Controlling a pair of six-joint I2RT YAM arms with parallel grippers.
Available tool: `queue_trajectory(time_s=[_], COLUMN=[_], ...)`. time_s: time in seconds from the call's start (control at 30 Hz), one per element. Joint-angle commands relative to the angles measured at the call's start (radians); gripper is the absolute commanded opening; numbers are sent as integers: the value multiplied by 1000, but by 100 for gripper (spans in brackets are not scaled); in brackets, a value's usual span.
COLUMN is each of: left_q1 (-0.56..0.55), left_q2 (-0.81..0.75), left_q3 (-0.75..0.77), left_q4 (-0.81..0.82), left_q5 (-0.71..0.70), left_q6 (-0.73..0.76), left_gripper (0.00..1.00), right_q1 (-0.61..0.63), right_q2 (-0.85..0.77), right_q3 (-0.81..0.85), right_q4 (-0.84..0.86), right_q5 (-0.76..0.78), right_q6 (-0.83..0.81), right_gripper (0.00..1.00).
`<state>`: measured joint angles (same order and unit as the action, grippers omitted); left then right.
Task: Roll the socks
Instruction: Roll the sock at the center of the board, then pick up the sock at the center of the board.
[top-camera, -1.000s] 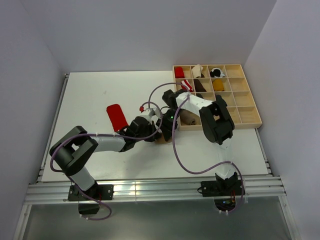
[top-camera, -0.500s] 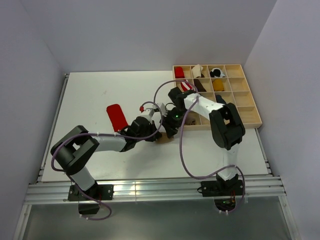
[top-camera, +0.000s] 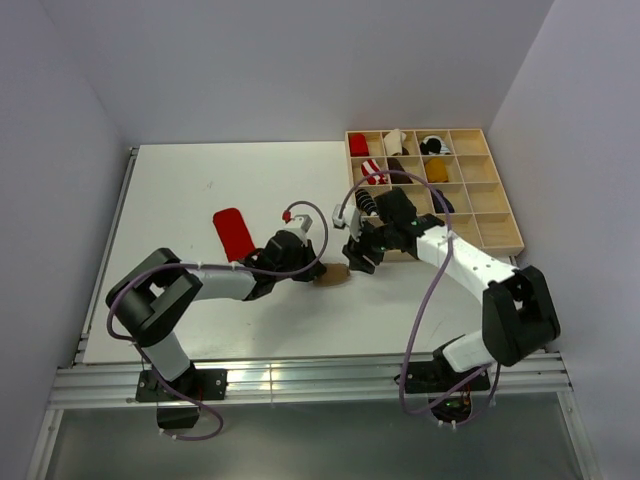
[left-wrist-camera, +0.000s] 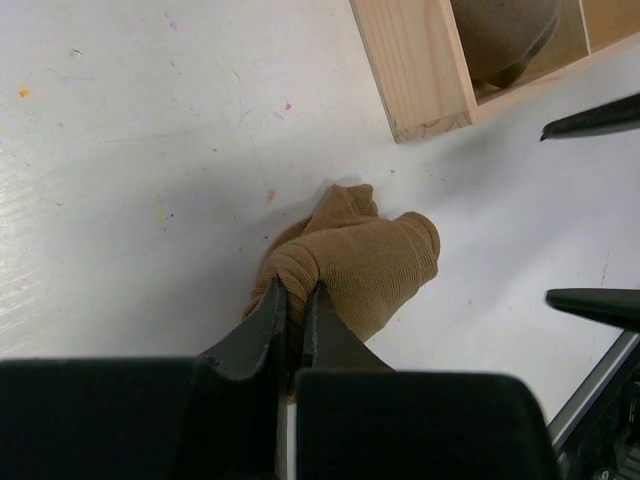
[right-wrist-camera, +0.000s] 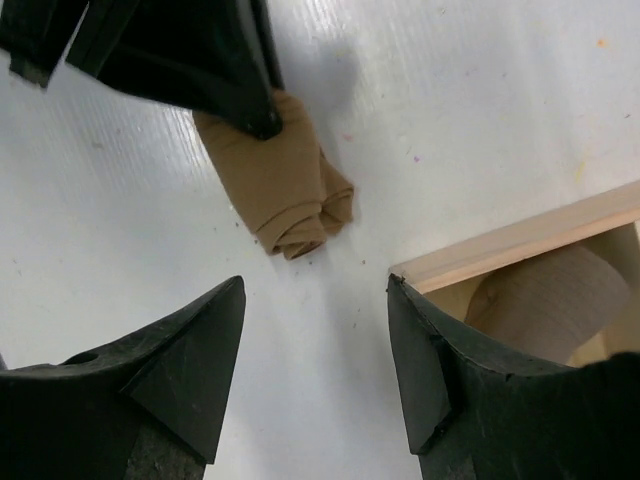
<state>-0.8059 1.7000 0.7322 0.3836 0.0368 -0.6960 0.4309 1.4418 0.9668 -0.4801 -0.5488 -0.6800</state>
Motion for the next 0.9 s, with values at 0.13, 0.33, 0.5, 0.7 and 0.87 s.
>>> queue_trajectory(time_s=[0.13, 0.33, 0.5, 0.7, 0.87], left_q1=[16, 25, 27, 27, 27], left_q2=[85, 96, 109, 122, 135], left_q3=[-20, -7, 9, 30, 44], left_q4=[-250, -259, -272, -290, -308], left_q5=[48, 83, 98, 110, 130], left_q6=[43, 41, 44, 50, 55], left_gripper=[0, 0, 0, 0, 0], right_q1=[3, 60, 169, 242, 282], right_q2=[-168, -175, -205, -176, -133], right_q3=[-227, -295, -373, -373, -370], right_q4=[297, 363, 449, 475, 503], right_q5=[27, 87, 168, 213, 248], right_q6=[-110, -168, -200, -217, -237], right_gripper=[66, 66, 66, 66, 66])
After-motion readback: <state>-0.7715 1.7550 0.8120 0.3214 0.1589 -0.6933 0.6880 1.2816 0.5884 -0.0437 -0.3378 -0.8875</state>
